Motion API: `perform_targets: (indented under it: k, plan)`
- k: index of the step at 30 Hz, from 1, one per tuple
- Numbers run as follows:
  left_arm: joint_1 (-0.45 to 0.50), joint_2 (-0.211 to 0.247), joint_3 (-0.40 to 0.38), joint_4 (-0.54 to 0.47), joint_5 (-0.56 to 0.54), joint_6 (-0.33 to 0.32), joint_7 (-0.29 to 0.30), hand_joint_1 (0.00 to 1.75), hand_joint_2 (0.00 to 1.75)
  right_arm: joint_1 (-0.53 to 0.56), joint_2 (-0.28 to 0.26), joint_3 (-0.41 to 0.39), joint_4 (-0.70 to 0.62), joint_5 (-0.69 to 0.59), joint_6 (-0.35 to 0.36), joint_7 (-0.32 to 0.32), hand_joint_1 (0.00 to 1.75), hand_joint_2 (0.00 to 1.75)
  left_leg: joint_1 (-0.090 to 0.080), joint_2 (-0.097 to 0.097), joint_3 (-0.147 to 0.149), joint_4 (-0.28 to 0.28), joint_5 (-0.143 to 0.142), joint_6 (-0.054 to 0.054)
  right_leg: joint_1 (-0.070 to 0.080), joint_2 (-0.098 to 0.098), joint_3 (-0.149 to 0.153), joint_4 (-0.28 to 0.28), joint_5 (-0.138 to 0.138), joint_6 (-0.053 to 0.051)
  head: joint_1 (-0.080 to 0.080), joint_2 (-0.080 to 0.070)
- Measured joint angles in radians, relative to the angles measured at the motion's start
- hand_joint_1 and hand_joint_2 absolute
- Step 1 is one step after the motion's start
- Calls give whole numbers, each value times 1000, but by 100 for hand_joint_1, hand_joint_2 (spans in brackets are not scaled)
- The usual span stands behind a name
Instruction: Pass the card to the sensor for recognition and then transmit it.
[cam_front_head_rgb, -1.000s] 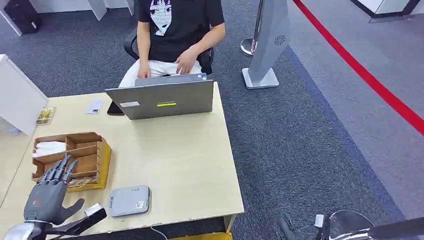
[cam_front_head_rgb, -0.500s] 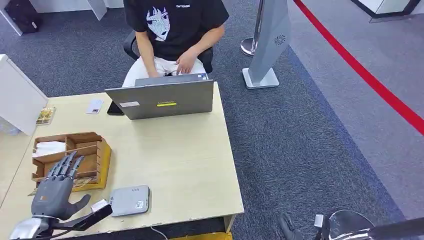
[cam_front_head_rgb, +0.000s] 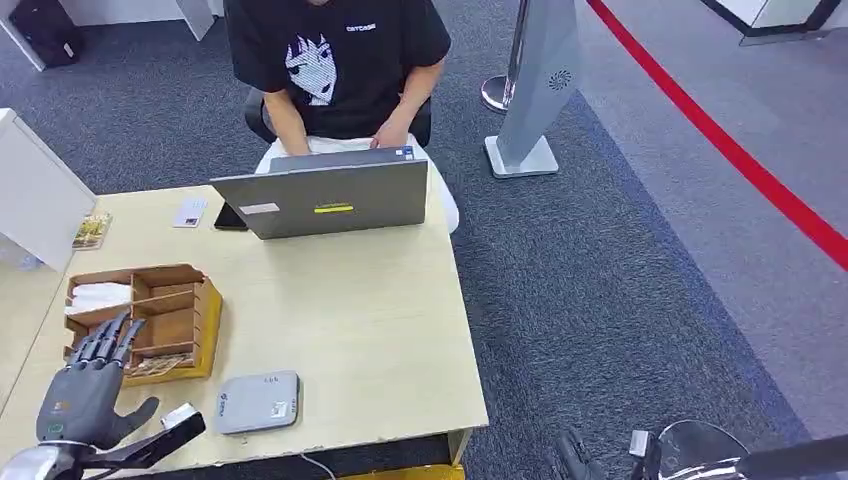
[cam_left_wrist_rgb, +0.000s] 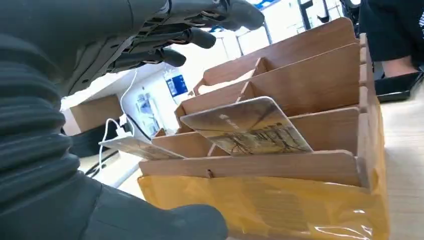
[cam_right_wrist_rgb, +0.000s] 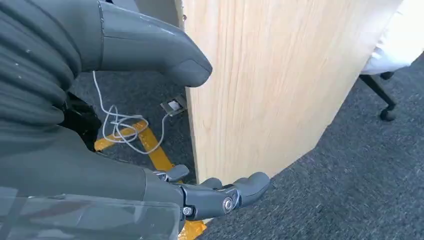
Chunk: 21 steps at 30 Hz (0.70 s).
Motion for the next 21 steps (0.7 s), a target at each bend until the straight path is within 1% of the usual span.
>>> perform_targets:
  k: [1,2,3,21]
  plan:
    - [1,0,3,0,2,1,1,0,175,1,0,0,-1,0,0,0,0,175,0,0,0,0,0,0,0,0,0,0,0,0,0,0]
    - [2,0,6,0,3,3,1,112,175,1,0,0,-2,0,0,0,0,175,0,0,0,0,0,0,0,0,0,0,0,0,0,0]
    - [3,0,9,0,3,6,1,175,175,1,0,0,-2,0,0,0,0,175,0,0,0,0,0,0,0,0,0,0,0,0,0,0]
    - [14,-2,28,-2,3,30,-1,175,175,7,0,0,-8,0,2,2,0,175,0,0,0,0,0,0,0,0,0,0,0,0,0,0]
